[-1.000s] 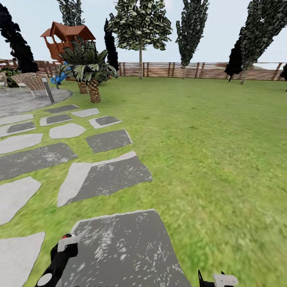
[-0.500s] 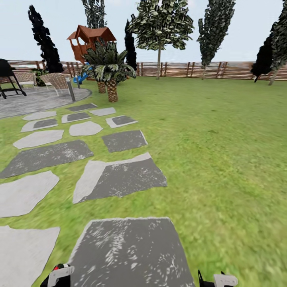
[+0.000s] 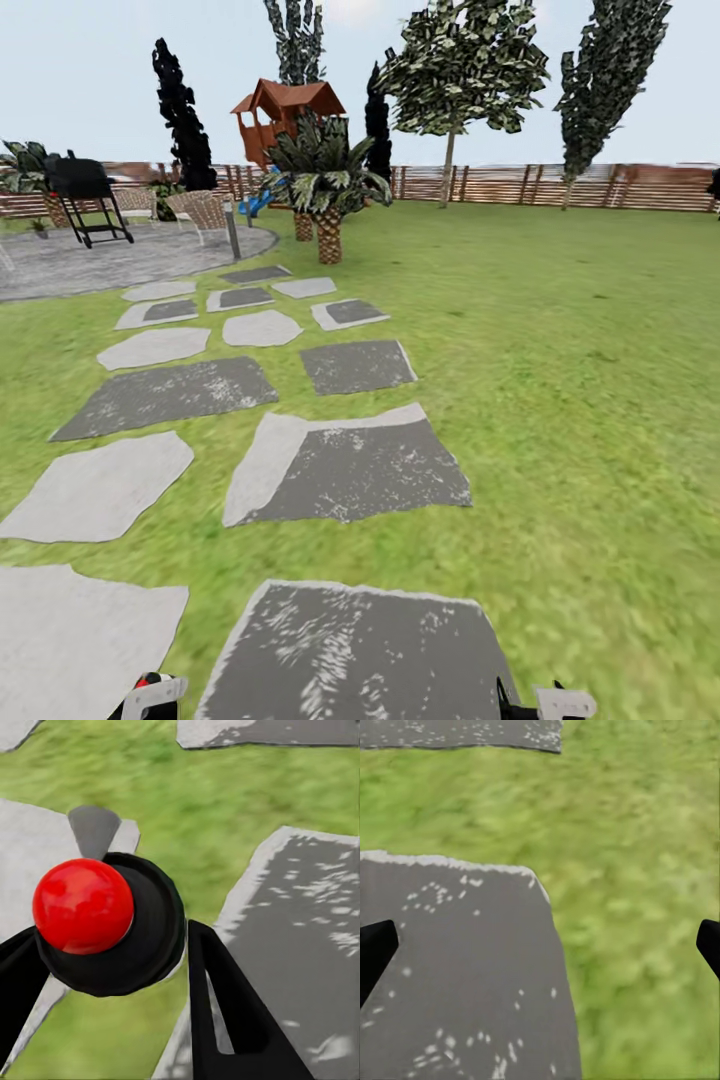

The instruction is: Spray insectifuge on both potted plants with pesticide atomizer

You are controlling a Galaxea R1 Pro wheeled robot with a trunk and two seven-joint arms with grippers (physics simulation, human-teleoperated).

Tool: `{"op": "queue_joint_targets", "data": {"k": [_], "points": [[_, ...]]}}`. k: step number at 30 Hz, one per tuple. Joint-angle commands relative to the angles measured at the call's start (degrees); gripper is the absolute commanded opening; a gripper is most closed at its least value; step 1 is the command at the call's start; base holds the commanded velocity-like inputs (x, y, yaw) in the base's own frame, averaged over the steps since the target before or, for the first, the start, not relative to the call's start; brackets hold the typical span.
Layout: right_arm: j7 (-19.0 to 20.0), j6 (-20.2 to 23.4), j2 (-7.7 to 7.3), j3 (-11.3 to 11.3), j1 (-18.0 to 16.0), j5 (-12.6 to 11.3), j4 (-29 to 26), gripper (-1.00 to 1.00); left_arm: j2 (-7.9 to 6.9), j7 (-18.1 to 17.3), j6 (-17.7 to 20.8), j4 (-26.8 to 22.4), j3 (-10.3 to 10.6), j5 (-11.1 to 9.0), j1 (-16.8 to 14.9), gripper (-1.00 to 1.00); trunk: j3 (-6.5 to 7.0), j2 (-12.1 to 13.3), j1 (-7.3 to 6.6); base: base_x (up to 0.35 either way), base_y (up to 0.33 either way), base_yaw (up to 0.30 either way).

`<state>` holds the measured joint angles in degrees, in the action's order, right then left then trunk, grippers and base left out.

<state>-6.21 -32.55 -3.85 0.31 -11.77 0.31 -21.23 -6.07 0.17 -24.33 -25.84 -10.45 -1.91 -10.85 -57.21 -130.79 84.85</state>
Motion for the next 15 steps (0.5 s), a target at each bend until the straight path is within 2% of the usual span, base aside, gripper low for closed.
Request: {"op": "queue_joint_targets", "data": {"k": [1,15], "points": [[-0.2,-0.1,-0.01,0.0,0.0,0.0,0.1,1.0,0.0,0.0,-0.2,0.1,0.0,-0.2,-0.1,-1.0,-0.01,0.0,0.02,0.285,0.229,0.261],[-0.2,-0.1,0.02,0.0,0.0,0.0,0.8,1.0,0.5,0.0,-0.4,0.8,0.0,0.1,-0.1,-1.0,0.45,0.0,0.02,0.283,0.232,0.261]]}}
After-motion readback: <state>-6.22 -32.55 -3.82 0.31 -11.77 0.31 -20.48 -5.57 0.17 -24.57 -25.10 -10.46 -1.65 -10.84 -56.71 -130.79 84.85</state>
